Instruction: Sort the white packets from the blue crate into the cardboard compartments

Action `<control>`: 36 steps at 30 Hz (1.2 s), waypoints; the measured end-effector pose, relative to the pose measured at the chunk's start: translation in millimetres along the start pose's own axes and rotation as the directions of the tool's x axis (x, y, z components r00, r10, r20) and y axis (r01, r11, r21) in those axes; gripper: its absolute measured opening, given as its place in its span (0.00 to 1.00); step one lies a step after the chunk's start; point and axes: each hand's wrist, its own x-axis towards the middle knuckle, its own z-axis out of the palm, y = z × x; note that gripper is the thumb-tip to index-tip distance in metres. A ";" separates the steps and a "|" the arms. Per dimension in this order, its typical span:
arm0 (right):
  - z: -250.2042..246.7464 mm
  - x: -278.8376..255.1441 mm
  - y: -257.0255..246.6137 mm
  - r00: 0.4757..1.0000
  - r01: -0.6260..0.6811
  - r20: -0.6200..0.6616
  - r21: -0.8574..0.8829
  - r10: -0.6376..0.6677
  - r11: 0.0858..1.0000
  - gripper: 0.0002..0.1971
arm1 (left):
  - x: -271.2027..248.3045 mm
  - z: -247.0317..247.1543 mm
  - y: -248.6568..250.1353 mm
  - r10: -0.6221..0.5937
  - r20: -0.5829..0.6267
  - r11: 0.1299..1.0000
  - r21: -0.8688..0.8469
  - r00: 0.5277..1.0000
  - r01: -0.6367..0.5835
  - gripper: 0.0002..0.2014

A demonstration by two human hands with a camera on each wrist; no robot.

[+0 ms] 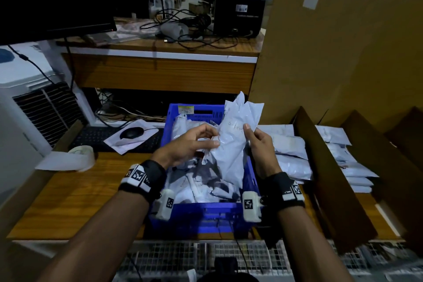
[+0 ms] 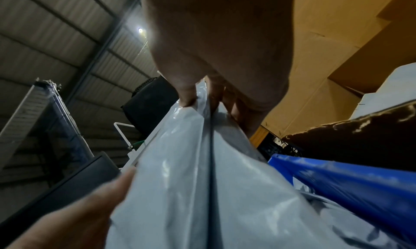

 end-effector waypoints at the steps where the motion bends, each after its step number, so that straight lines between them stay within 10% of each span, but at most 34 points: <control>1: -0.8 -0.3 0.3 1.000 0.011 0.000 0.009 -0.011 1.000 0.15 | 2.1 1.2 -1.3 0.004 -0.025 0.997 0.076 1.000 -0.003 0.17; 13: 0.0 -9.1 -7.8 0.995 0.070 0.066 -0.006 -0.070 0.998 0.17 | -2.9 -1.0 7.6 0.051 -0.014 0.949 0.311 0.999 -0.045 0.21; 28: 19.9 -44.2 -8.8 0.977 0.109 0.203 -0.212 -0.065 0.971 0.34 | 11.7 7.0 28.0 0.234 -0.359 0.970 0.019 0.903 -0.244 0.06; 36: 18.8 -85.9 -17.2 0.992 0.099 0.113 -0.411 -0.057 0.906 0.12 | -6.0 14.8 43.4 0.308 -0.188 0.942 0.201 0.933 -0.271 0.13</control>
